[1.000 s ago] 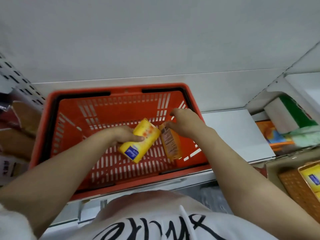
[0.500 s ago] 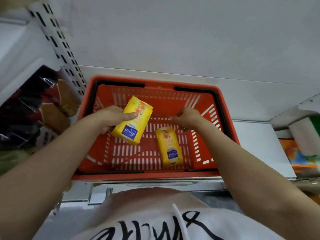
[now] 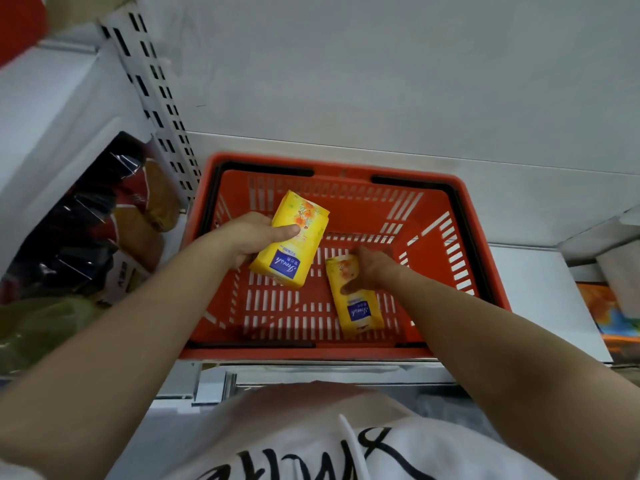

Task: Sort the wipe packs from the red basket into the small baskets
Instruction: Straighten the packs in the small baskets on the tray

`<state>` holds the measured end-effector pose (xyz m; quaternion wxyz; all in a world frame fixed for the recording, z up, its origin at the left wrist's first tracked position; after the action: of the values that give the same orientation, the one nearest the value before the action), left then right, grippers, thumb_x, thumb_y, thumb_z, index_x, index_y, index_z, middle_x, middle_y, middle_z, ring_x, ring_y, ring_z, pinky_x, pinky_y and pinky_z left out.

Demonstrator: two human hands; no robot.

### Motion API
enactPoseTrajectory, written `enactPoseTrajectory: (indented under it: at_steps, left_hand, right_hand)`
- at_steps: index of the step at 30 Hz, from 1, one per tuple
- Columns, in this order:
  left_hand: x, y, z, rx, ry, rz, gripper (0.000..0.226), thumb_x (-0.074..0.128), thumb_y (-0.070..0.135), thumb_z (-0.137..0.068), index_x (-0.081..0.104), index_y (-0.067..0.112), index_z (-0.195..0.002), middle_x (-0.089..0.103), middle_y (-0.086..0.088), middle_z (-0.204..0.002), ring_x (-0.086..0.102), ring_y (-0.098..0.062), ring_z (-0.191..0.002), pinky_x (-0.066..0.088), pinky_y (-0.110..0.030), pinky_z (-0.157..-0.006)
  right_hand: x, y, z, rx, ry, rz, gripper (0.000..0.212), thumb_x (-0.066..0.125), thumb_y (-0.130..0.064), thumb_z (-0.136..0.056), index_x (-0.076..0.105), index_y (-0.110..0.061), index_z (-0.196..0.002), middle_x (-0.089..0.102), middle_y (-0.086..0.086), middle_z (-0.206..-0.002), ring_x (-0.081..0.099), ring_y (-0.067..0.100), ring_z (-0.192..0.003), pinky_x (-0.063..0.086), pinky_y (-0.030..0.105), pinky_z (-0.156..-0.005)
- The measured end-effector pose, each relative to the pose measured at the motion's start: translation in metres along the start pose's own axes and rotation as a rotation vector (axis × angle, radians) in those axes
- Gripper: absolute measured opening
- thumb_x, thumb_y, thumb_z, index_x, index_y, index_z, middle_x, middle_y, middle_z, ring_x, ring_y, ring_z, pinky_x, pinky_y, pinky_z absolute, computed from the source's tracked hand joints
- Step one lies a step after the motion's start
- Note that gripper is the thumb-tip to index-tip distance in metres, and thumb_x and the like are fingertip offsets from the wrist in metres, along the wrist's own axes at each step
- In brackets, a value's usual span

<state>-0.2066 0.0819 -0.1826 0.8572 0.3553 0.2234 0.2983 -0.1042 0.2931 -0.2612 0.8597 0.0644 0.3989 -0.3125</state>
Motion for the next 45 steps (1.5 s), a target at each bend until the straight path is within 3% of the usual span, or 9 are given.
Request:
enactPoseTrajectory:
  at_steps: [4,7,15,20,23,29,34,38,45]
  left_hand:
    - [0.001,0.000,-0.003,0.003,-0.012,-0.010,0.028,0.069,0.036,-0.089,0.066,0.013,-0.105,0.076,0.000,-0.080,0.074,-0.011,-0.065,0.052,-0.021,-0.046]
    - [0.002,0.002,-0.005,0.022,-0.029,0.006,0.027,0.069,0.038,-0.089,0.067,0.017,-0.105,0.077,0.000,-0.083,0.074,-0.012,-0.068,0.052,-0.019,-0.047]
    - [0.020,0.020,-0.011,0.089,-0.069,0.088,0.028,0.068,0.039,-0.088,0.068,0.016,-0.104,0.077,-0.001,-0.082,0.074,-0.013,-0.070,0.056,-0.028,-0.061]
    - [0.044,0.044,0.004,0.161,-0.105,0.120,0.025,0.066,0.034,-0.091,0.067,0.014,-0.107,0.076,-0.006,-0.094,0.073,-0.017,-0.077,0.057,-0.035,-0.078]
    - [0.078,0.065,0.027,0.217,-0.169,0.160,0.029,0.064,0.028,-0.092,0.065,0.010,-0.116,0.076,-0.007,-0.099,0.074,-0.017,-0.079,0.058,-0.032,-0.071]
    - [0.183,0.109,0.091,0.360,-0.269,0.180,0.024,0.062,0.028,-0.093,0.067,0.014,-0.112,0.077,-0.004,-0.099,0.074,-0.015,-0.080,0.059,-0.028,-0.061]
    - [0.314,0.107,0.145,0.459,-0.326,0.105,0.030,0.064,0.033,-0.092,0.067,0.013,-0.114,0.077,-0.001,-0.092,0.074,-0.016,-0.076,0.060,-0.036,-0.071]
    - [0.428,0.081,0.176,0.458,-0.339,0.116,0.039,0.067,0.029,-0.091,0.057,0.014,-0.127,0.075,-0.002,-0.102,0.074,-0.017,-0.081,0.060,-0.035,-0.071]
    - [0.579,0.033,0.208,0.361,-0.444,0.102,0.040,0.073,0.025,-0.087,0.056,0.017,-0.122,0.075,-0.005,-0.101,0.075,-0.019,-0.075,0.057,-0.031,-0.055]
  right_hand:
    - [-0.005,0.003,-0.003,0.009,-0.008,-0.096,0.106,0.091,-0.045,-0.059,0.037,-0.018,-0.147,0.047,0.009,-0.146,0.045,0.033,-0.134,0.045,0.043,-0.106]
    - [-0.027,0.008,0.001,-0.039,0.089,-0.321,0.080,0.091,-0.040,-0.060,0.050,-0.020,-0.126,0.060,0.002,-0.119,0.057,0.029,-0.119,0.051,0.038,-0.093]
    - [-0.090,0.041,0.063,-0.049,0.490,-1.175,0.066,0.095,-0.030,-0.058,0.060,-0.015,-0.113,0.072,0.006,-0.103,0.073,0.025,-0.090,0.062,0.045,-0.076]
    - [-0.099,0.078,0.125,0.004,0.616,-1.489,0.063,0.095,-0.027,-0.059,0.062,-0.007,-0.109,0.075,0.011,-0.098,0.075,0.027,-0.084,0.062,0.045,-0.075]
    - [-0.104,0.104,0.168,-0.065,0.680,-1.632,0.057,0.092,-0.018,-0.065,0.060,-0.004,-0.110,0.075,0.014,-0.093,0.075,0.027,-0.078,0.062,0.041,-0.068]
    - [-0.093,0.200,0.267,-0.228,0.758,-1.835,0.066,0.080,-0.003,-0.078,0.053,-0.025,-0.133,0.067,0.002,-0.109,0.075,0.023,-0.082,0.061,0.040,-0.071]
    - [-0.035,0.315,0.356,-0.151,0.848,-1.880,0.050,0.072,0.001,-0.083,0.053,-0.010,-0.128,0.065,0.011,-0.113,0.072,0.019,-0.069,0.058,0.032,-0.058]
    - [0.034,0.407,0.416,-0.085,0.904,-1.981,0.060,0.070,0.008,-0.081,0.046,-0.004,-0.135,0.063,0.019,-0.123,0.071,0.029,-0.083,0.061,0.044,-0.063]
    - [0.124,0.532,0.482,0.008,0.985,-2.096,0.044,0.063,0.014,-0.078,0.060,-0.012,-0.114,0.071,0.011,-0.089,0.071,0.021,-0.070,0.060,0.044,-0.061]
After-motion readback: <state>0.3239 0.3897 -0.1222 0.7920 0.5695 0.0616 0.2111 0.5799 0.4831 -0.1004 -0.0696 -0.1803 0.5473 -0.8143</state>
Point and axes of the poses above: each hand's wrist, its own z-axis away from the middle knuckle, its own x-axis out of the palm, y = z × x, the point moved 7 cm from there along -z, towards the middle knuckle
